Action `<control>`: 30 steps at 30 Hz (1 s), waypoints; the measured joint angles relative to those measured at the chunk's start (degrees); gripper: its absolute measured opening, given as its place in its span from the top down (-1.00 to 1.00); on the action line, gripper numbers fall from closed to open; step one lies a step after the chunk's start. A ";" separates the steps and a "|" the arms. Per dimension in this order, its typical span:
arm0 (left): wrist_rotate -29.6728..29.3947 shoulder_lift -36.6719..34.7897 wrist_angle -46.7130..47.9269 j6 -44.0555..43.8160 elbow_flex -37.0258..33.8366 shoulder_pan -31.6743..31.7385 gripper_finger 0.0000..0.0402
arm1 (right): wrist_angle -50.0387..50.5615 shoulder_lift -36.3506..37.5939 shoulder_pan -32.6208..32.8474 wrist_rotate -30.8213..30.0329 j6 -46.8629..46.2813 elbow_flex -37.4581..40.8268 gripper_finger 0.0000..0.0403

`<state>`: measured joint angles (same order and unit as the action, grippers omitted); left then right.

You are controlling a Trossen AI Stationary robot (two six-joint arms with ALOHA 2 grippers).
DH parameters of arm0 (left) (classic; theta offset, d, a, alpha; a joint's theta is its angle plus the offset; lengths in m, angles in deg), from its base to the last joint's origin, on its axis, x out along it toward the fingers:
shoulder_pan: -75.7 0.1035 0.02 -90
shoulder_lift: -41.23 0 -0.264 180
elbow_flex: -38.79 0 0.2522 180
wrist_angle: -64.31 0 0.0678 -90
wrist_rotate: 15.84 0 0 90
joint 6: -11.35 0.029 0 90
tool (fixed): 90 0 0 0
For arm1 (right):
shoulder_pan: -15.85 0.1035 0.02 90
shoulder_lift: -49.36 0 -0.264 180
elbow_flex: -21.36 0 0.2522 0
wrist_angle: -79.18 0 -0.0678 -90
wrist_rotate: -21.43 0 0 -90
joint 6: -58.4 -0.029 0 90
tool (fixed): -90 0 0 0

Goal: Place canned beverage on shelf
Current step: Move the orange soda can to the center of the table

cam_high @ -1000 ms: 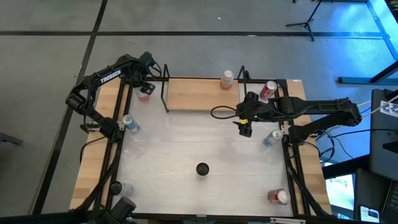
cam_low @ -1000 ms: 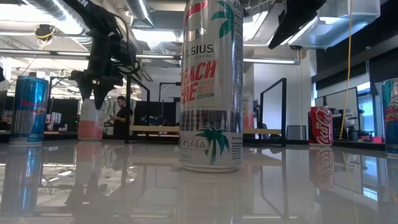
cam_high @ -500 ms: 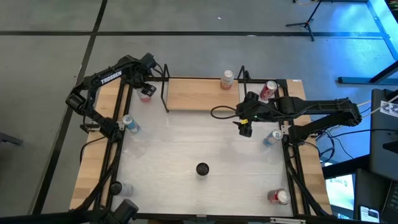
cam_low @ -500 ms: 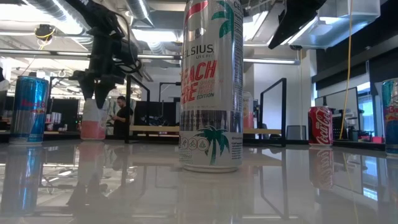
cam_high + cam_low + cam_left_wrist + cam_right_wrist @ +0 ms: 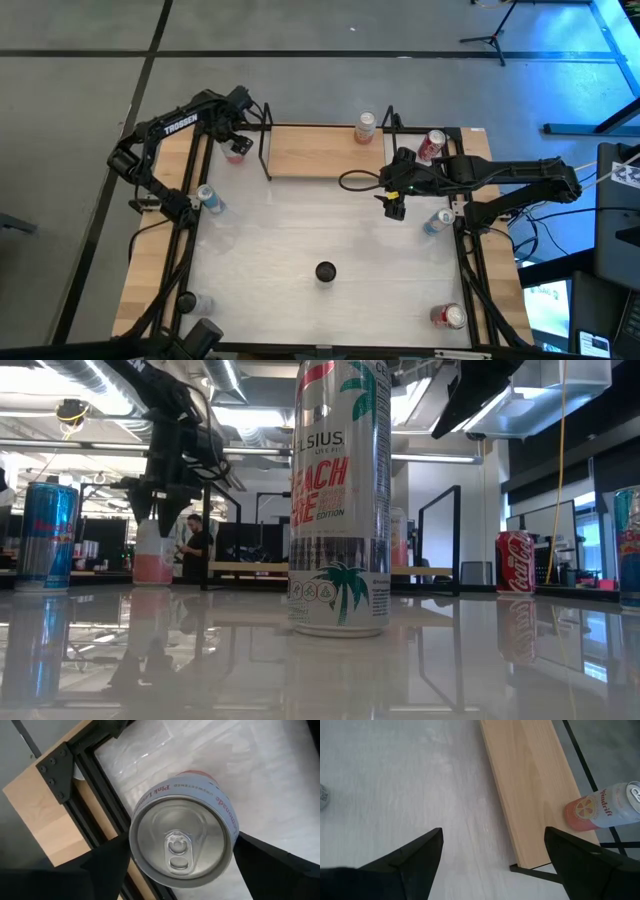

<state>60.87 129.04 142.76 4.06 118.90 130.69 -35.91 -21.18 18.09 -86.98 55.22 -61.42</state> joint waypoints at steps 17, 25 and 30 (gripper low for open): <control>2.92 0.11 -2.93 -0.06 0.00 0.13 -0.58 | 0.00 0.00 0.00 0.02 0.00 0.00 -0.71; 2.23 0.09 -1.68 3.17 0.02 -0.79 -0.66 | 0.00 0.00 0.00 0.04 0.01 0.00 -0.71; 2.48 -0.02 -0.15 4.87 0.05 -2.02 -0.67 | 0.00 0.00 0.00 0.04 0.02 0.00 -0.71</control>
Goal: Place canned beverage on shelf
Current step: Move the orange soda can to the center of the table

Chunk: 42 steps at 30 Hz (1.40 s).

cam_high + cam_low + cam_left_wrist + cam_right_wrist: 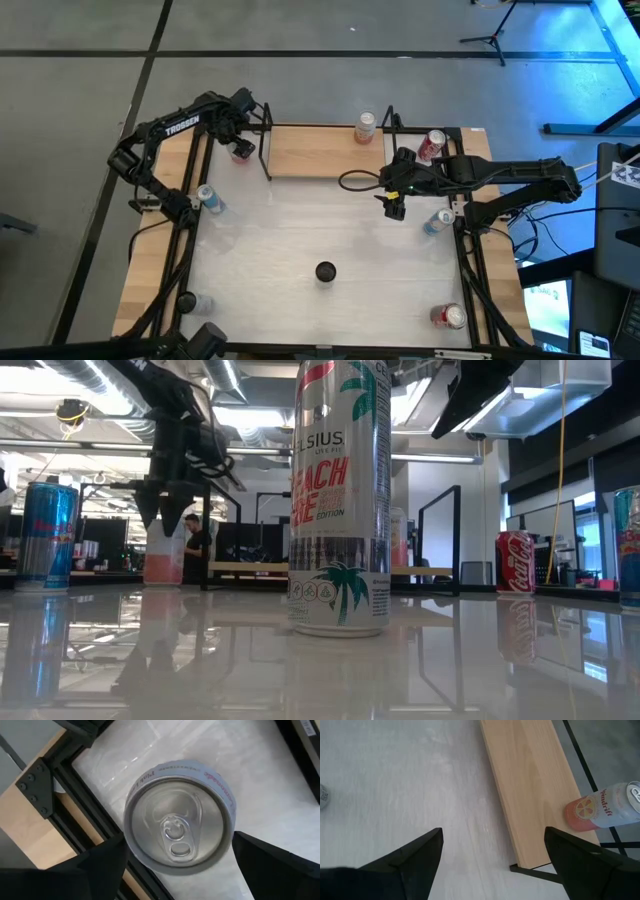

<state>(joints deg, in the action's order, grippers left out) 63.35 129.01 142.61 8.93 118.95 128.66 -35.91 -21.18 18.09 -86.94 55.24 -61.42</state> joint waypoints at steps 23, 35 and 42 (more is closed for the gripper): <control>1.59 -5.72 -3.27 -4.72 0.17 2.42 -0.67 | -0.02 0.00 0.00 0.00 0.00 0.00 -0.71; 3.23 -5.51 -6.16 -6.61 0.17 3.18 -0.67 | 0.13 0.00 0.00 0.00 -0.68 0.00 -0.71; 1.95 -3.53 -6.13 -7.65 0.15 3.18 -0.67 | 0.07 0.00 0.00 0.00 -0.68 0.00 -0.71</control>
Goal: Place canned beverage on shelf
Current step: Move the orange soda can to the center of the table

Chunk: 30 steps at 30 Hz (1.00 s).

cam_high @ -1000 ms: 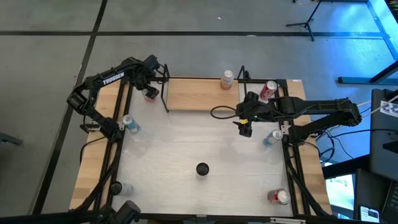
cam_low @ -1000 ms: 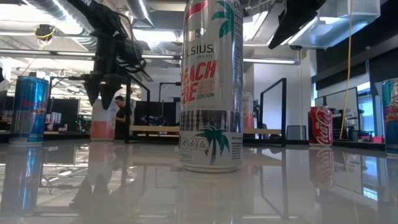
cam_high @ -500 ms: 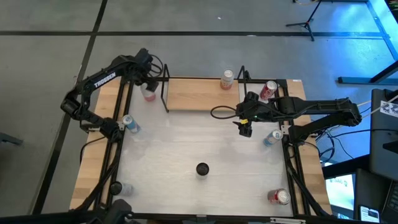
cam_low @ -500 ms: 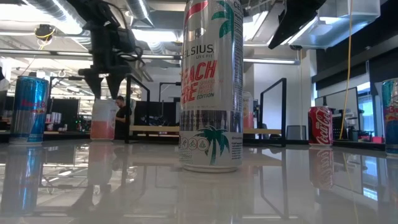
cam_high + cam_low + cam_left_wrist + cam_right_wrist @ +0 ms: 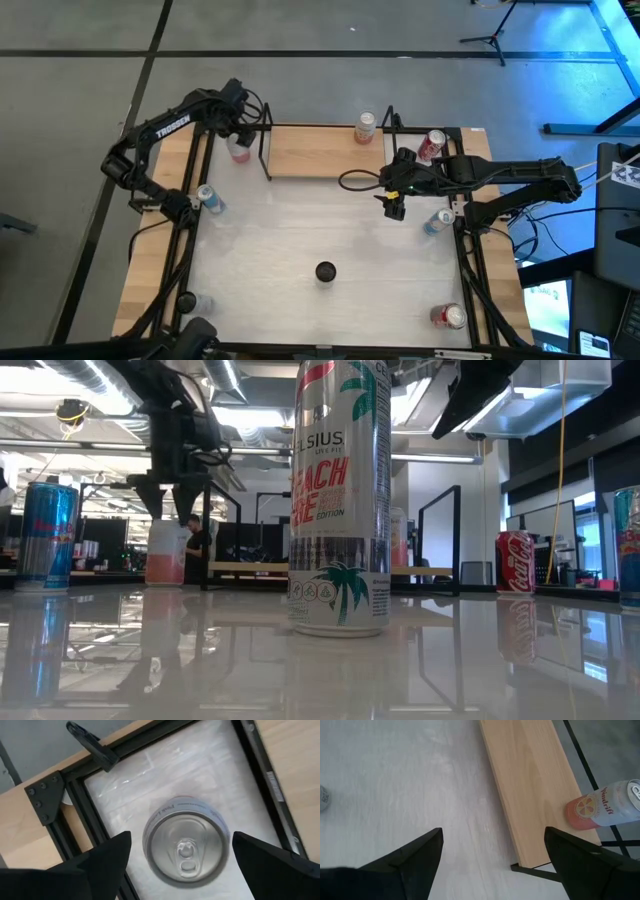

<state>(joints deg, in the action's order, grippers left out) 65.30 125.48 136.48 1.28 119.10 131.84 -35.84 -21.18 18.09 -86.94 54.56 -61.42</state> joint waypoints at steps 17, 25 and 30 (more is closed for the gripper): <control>0.54 5.31 1.05 2.52 0.01 -1.89 -0.32 | -0.04 0.00 0.00 1.05 -0.19 0.00 -0.71; 0.83 3.34 4.41 5.40 -0.21 -5.56 -0.32 | -1.88 0.00 0.00 1.36 -0.28 0.00 -0.71; -0.80 -0.23 8.88 5.12 -0.18 -9.57 -0.32 | -1.69 0.00 0.00 2.95 -0.39 0.00 -0.71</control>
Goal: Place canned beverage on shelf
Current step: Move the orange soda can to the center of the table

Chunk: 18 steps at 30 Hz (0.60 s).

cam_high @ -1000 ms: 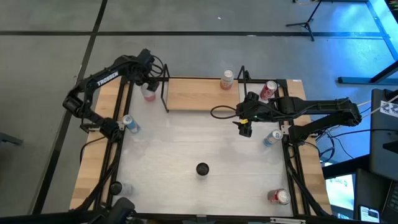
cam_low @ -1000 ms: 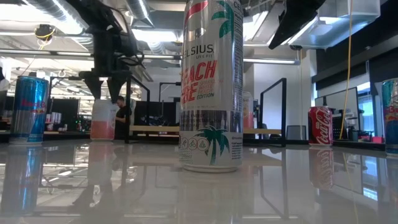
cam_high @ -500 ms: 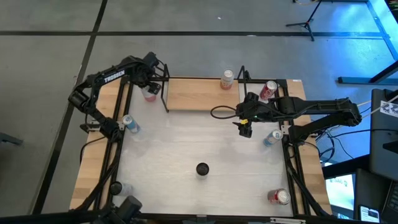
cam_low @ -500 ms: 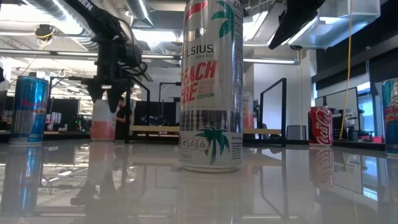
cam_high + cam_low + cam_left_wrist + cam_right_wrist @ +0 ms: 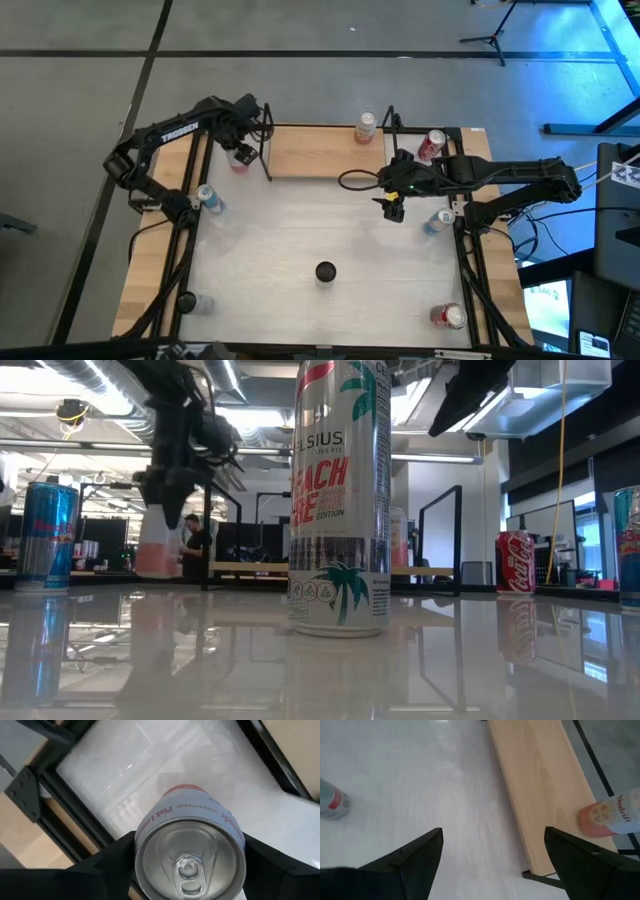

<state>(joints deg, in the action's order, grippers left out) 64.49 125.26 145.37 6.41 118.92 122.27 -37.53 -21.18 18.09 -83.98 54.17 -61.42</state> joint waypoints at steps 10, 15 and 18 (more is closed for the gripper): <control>0.52 -9.99 4.89 -3.83 0.02 -12.92 -0.32 | -0.02 0.00 2.88 -0.43 -1.38 0.00 -0.71; 1.85 -13.43 5.38 -7.73 0.05 -22.65 -0.32 | -0.02 0.00 6.32 -0.82 -2.78 0.00 -0.71; 1.89 -13.71 5.39 -10.28 0.09 -29.08 -0.32 | 0.05 0.00 8.38 -2.05 -3.88 0.00 -0.71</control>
<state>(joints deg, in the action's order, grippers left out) 66.39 111.54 150.76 -3.88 119.01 93.19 -37.48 -21.18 26.46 -86.03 50.29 -61.42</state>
